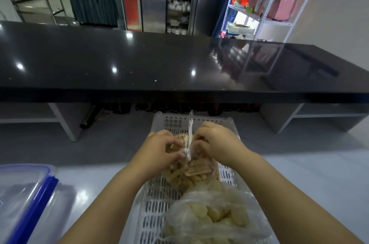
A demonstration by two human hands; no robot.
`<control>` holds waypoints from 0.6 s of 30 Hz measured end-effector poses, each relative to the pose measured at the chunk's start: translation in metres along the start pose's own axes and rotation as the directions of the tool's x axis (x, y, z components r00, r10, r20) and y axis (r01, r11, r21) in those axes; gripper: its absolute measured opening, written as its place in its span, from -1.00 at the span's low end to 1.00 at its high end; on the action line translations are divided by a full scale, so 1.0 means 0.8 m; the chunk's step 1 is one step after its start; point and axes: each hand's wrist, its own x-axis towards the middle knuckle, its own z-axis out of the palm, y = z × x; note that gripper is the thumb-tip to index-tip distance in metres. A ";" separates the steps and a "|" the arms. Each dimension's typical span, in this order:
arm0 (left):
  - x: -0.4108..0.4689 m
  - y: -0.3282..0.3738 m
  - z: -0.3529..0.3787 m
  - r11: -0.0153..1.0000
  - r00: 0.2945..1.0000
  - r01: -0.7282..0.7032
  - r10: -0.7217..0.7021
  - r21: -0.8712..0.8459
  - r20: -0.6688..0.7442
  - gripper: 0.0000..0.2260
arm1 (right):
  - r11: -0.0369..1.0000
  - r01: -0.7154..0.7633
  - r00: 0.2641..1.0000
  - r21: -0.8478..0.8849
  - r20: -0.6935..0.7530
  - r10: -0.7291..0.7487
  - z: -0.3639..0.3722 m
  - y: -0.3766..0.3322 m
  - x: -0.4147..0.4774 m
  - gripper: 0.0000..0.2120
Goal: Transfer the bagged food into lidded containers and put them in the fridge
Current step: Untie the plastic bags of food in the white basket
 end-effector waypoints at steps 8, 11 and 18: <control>-0.009 0.001 0.011 0.998 0.998 -0.026 0.022 -0.065 -0.065 -0.97 | 0.989 0.146 0.980 -0.001 -0.140 -0.144 0.015 0.009 -0.006 -0.84; -0.011 0.000 0.012 0.996 0.994 -0.046 0.038 -0.075 -0.099 -0.95 | 0.979 0.183 0.961 -0.086 -0.193 -0.197 0.026 0.012 -0.005 -0.87; -0.020 0.000 0.010 0.988 0.989 -0.080 0.063 -0.131 -0.132 -0.94 | 0.935 0.312 0.893 -0.167 -0.284 -0.349 0.017 0.020 -0.017 -0.90</control>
